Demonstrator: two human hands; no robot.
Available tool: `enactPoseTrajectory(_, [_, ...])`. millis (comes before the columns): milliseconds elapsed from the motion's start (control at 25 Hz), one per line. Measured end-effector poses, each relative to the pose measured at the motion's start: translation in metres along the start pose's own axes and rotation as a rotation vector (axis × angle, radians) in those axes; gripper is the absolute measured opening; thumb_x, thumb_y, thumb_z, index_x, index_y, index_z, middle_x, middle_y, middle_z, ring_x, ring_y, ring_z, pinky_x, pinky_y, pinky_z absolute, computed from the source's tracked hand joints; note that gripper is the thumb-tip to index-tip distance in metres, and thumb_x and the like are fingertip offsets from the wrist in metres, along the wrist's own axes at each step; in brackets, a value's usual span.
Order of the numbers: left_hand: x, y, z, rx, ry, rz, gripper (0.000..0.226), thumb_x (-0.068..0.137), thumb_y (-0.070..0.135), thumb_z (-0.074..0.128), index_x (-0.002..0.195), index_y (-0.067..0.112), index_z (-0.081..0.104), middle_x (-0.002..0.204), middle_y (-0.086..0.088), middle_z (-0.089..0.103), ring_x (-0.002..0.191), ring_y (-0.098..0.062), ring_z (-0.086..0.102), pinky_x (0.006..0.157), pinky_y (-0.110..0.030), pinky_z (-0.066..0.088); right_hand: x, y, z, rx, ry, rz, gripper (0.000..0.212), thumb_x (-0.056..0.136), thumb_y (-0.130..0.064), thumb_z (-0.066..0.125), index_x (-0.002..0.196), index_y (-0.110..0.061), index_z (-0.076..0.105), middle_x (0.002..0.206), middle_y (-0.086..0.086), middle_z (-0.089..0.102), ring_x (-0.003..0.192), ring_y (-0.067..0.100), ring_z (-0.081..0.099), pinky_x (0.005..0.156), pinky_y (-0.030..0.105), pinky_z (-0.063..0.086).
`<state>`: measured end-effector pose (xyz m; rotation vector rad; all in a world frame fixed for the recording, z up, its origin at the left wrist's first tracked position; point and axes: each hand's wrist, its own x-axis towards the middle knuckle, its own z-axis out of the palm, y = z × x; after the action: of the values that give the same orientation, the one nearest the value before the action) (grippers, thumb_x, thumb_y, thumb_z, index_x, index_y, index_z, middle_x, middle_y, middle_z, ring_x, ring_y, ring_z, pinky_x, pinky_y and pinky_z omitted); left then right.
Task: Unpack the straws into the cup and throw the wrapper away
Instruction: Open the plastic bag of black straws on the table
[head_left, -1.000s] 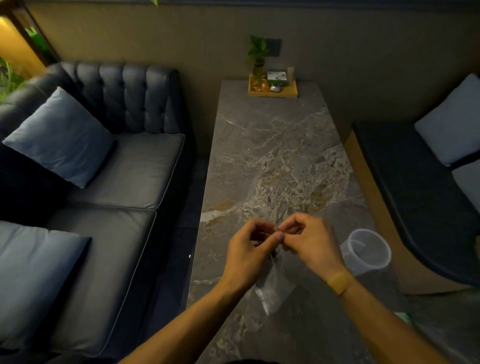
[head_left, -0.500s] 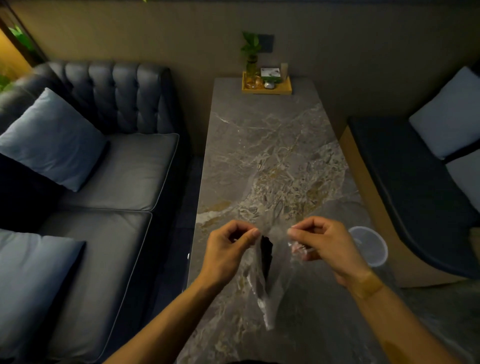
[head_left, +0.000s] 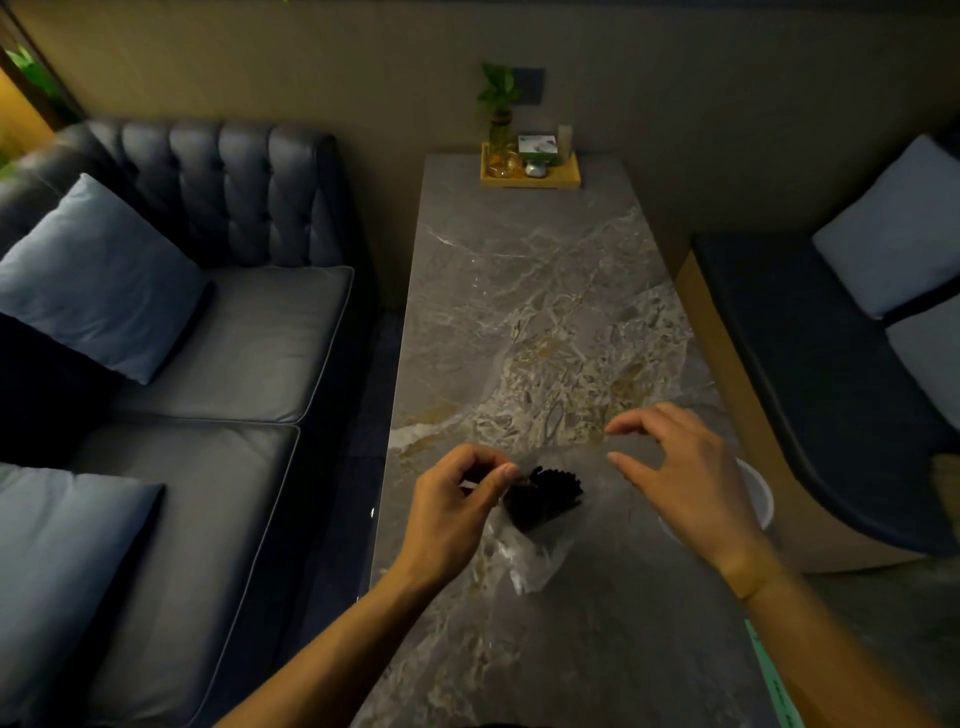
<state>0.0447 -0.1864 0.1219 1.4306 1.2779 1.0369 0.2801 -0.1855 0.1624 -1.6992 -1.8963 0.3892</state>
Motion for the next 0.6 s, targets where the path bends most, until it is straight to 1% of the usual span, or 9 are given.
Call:
enactPoseTrajectory(80, [0.004,-0.001,0.000,0.008,0.000,-0.003,0.012,0.088,0.022,0.068,0.083,0.034,0.066,0.085,0.013,0.069,0.077,-0.009,0.065,0.073,-0.040,0.059,-0.001,-0.010,-0.001,-0.001,-0.066,-0.156,0.011,0.084,-0.035,0.068,0.092,-0.028,0.067,0.093,-0.011,0.065,0.093,0.010,0.058,0.079,0.028,0.049])
enactPoseTrajectory(160, [0.009,-0.001,-0.001,0.003,0.001,0.000,0.012,0.088,0.023,0.068,0.083,0.033,0.066,0.082,0.013,0.068,0.076,-0.009,0.065,0.071,-0.037,0.059,-0.001,-0.016,-0.002,-0.056,-0.211,-0.255,0.023,0.083,-0.048,0.064,0.091,-0.027,0.070,0.091,-0.012,0.069,0.090,0.009,0.061,0.079,0.029,0.048])
enactPoseTrajectory(200, [0.012,-0.001,-0.001,-0.004,0.002,0.004,0.012,0.088,0.022,0.068,0.083,0.033,0.066,0.080,0.014,0.068,0.074,-0.008,0.064,0.069,-0.033,0.058,0.000,-0.017,-0.001,-0.114,-0.263,-0.293,0.026,0.081,-0.050,0.066,0.091,-0.027,0.071,0.090,-0.012,0.071,0.089,0.009,0.062,0.079,0.030,0.047])
enactPoseTrajectory(280, [0.017,0.000,-0.002,-0.005,0.012,0.006,0.010,0.088,0.023,0.068,0.083,0.031,0.066,0.077,0.015,0.067,0.073,-0.007,0.063,0.066,-0.028,0.056,0.003,-0.016,-0.001,-0.187,-0.306,-0.328,0.019,0.079,-0.043,0.072,0.088,-0.026,0.073,0.087,-0.011,0.073,0.087,0.011,0.065,0.082,0.033,0.046])
enactPoseTrajectory(360, [0.023,0.000,-0.003,0.016,0.026,0.017,0.007,0.088,0.025,0.067,0.084,0.030,0.066,0.078,0.012,0.067,0.075,-0.010,0.064,0.067,-0.032,0.057,0.004,-0.016,-0.002,-0.167,-0.304,-0.297,0.011,0.080,-0.036,0.073,0.085,-0.027,0.073,0.084,-0.011,0.073,0.084,0.010,0.066,0.083,0.032,0.047])
enactPoseTrajectory(400, [0.025,0.000,-0.003,0.027,0.034,0.024,0.005,0.089,0.026,0.066,0.087,0.031,0.066,0.080,0.010,0.067,0.077,-0.012,0.065,0.068,-0.032,0.058,0.005,-0.017,-0.002,-0.137,-0.293,-0.277,0.009,0.080,-0.035,0.073,0.084,-0.027,0.073,0.082,-0.011,0.073,0.081,0.009,0.066,0.081,0.031,0.048])
enactPoseTrajectory(480, [0.028,-0.002,-0.003,0.044,0.062,0.024,0.010,0.090,0.031,0.063,0.100,0.035,0.063,0.089,0.009,0.066,0.081,-0.008,0.065,0.070,-0.027,0.058,0.009,-0.021,-0.001,-0.057,-0.255,-0.219,0.008,0.079,-0.033,0.074,0.083,-0.026,0.073,0.080,-0.010,0.073,0.077,0.006,0.065,0.075,0.031,0.053])
enactPoseTrajectory(560, [0.025,-0.012,-0.007,0.056,0.094,-0.005,0.021,0.093,0.033,0.059,0.113,0.036,0.057,0.097,0.011,0.063,0.087,-0.003,0.063,0.071,-0.019,0.056,0.016,-0.025,0.001,0.027,-0.225,-0.131,0.008,0.078,-0.031,0.074,0.083,-0.025,0.074,0.081,-0.009,0.073,0.077,0.005,0.065,0.073,0.032,0.055])
enactPoseTrajectory(600, [0.020,-0.022,-0.009,0.068,0.083,-0.044,0.023,0.094,0.032,0.057,0.117,0.035,0.055,0.101,0.011,0.062,0.090,-0.002,0.062,0.071,-0.017,0.054,0.021,-0.026,0.002,0.070,-0.208,-0.090,0.008,0.078,-0.030,0.075,0.083,-0.024,0.074,0.081,-0.009,0.073,0.077,0.005,0.066,0.073,0.033,0.056])
